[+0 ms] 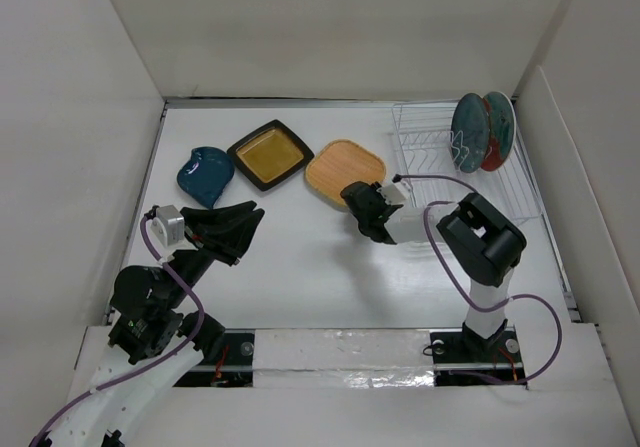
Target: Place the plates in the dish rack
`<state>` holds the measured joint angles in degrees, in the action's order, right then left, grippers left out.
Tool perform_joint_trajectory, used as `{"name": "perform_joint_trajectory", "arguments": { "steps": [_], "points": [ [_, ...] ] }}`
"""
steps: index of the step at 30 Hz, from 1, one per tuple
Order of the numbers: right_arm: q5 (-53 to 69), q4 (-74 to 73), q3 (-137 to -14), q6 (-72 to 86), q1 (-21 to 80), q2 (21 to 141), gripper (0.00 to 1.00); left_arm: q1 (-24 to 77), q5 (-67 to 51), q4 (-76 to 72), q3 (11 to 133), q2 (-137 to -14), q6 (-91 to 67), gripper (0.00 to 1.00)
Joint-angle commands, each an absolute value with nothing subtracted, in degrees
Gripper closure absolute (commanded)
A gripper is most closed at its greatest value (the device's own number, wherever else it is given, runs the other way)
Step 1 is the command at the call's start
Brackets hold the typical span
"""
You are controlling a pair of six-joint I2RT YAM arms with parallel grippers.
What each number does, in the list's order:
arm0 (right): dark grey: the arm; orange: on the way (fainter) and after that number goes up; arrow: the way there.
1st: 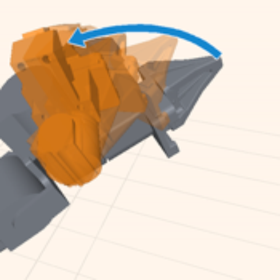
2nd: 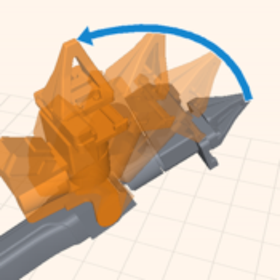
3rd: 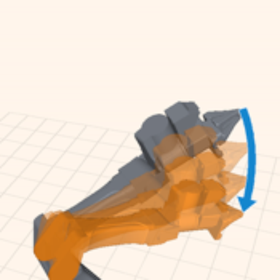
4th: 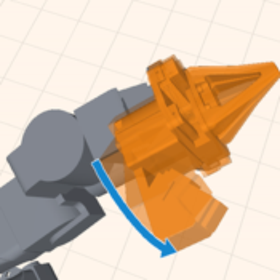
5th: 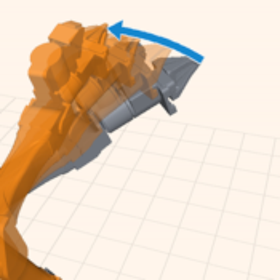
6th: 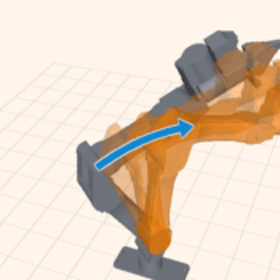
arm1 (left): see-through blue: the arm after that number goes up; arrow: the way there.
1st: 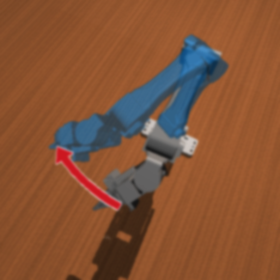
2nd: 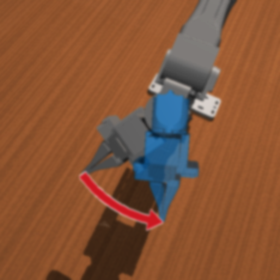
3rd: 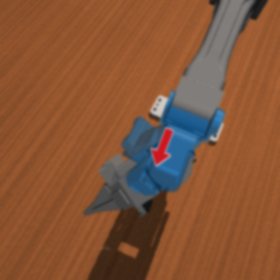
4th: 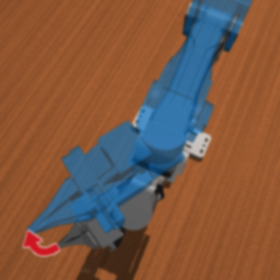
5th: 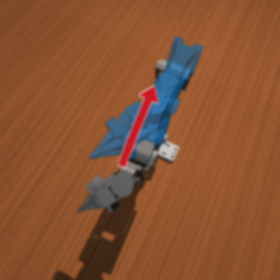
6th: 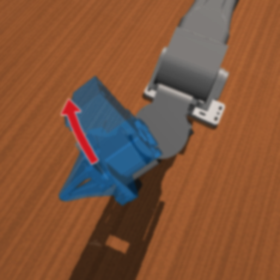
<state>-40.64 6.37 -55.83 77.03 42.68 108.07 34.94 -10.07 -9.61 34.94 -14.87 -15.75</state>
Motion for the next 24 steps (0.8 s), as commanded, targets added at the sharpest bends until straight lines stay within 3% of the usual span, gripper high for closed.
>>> {"name": "perform_joint_trajectory", "arguments": {
  "steps": [1,5,12,20,24],
  "points": [
    [-40.95,4.75,-55.55,78.93,43.32,109.96,0.73,35.24,-10.46,-12.22,34.80,-15.38,-15.91,0.75],
    [-46.75,-3.49,-58.18,79.88,46.66,108.72,0.78,35.24,-10.81,-12.48,34.72,-15.47,-16.00,0.75],
    [-51.24,-9.04,-54.06,81.65,50.61,102.84,0.99,35.24,-10.90,-12.57,34.63,-15.47,-16.08,0.75],
    [-62.21,-18.72,-55.10,73.86,58.79,91.42,1.00,35.24,-10.99,-12.66,34.63,-15.64,-16.17,0.75],
    [-62.58,-9.10,-54.32,59.80,59.50,83.51,1.00,35.24,-10.81,-12.57,34.63,-15.56,-16.17,0.75]
  ]
}}
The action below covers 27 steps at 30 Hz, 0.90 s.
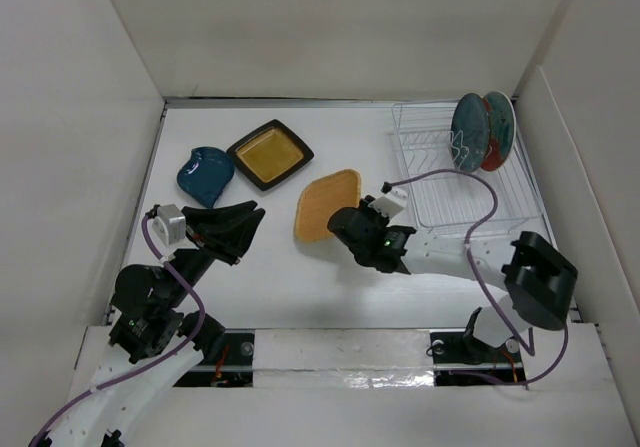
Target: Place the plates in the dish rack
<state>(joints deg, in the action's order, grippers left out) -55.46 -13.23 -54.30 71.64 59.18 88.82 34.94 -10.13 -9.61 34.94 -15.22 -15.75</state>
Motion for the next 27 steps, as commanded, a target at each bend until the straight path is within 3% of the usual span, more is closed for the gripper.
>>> {"name": "perform_joint_trajectory", "arguments": {
  "steps": [1,12,19,27],
  "points": [
    [-60.40,-6.09,-53.71,56.29,59.50,80.80,1.00,35.24,-10.72,-12.57,34.63,-15.56,-16.17,0.75],
    [-43.70,13.95,-48.61,37.45,52.66,66.74,1.00,35.24,-10.63,-12.39,34.72,-15.47,-16.00,0.75],
    [-28.06,15.12,-50.97,30.59,34.05,55.56,1.00,35.24,-10.55,-12.30,34.72,-15.29,-15.91,0.75],
    [-19.53,13.53,-61.16,21.02,15.33,55.72,1.00,35.24,-10.55,-12.39,34.63,-15.03,-16.00,0.74]
  ]
}}
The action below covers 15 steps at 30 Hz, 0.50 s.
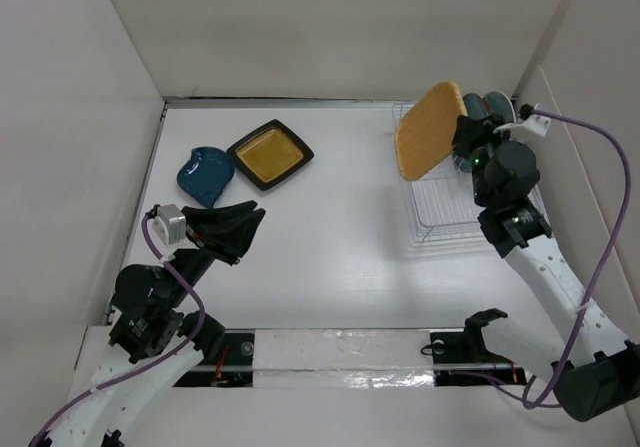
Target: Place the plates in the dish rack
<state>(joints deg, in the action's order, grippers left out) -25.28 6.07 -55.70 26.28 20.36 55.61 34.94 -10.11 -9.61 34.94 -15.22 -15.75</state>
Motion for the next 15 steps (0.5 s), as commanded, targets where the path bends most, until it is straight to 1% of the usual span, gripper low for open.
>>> {"name": "perform_joint_trajectory", "arguments": {
  "steps": [1,4,9,12,15],
  "points": [
    [-17.77,14.41,-61.87,19.79,13.64,56.51,1.00,35.24,-10.29,-12.31,34.72,-15.03,-15.91,0.74],
    [-13.11,19.67,-63.37,13.55,9.06,59.76,1.00,35.24,-10.81,-12.39,34.63,-15.29,-16.00,0.74],
    [-5.63,22.76,-67.32,5.73,3.70,65.82,1.00,35.24,-10.11,-12.22,34.63,-15.38,-15.91,0.74],
    [-1.50,21.54,-70.57,2.74,0.80,69.69,1.00,35.24,-10.81,-12.48,34.63,-15.73,-16.00,0.74],
    [-0.62,21.27,-72.24,0.62,-1.49,72.77,1.00,35.24,-10.46,-12.39,34.54,-15.91,-15.91,0.74]
  ]
}}
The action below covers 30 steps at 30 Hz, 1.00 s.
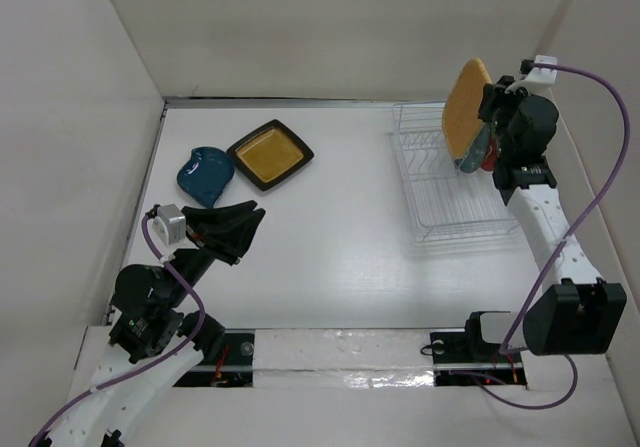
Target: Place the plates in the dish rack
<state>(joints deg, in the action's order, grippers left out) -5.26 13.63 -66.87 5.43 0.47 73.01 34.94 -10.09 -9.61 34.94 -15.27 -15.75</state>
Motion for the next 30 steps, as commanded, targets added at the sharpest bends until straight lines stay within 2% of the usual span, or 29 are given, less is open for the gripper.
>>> {"name": "perform_joint_trajectory", "arguments": {
  "steps": [1,19,30],
  "points": [
    [-0.44,21.18,-72.59,0.53,-2.10,73.56,1.00,35.24,-10.28,-12.31,34.63,-16.08,-16.00,0.74],
    [5.27,29.17,-73.48,-2.81,-4.22,85.51,1.00,35.24,-10.54,-12.30,34.63,-17.49,-15.73,0.74],
    [7.29,37.87,-61.89,-0.18,-4.74,87.36,1.00,35.24,-9.58,-11.87,34.63,-17.40,-15.38,0.74]
  ]
}}
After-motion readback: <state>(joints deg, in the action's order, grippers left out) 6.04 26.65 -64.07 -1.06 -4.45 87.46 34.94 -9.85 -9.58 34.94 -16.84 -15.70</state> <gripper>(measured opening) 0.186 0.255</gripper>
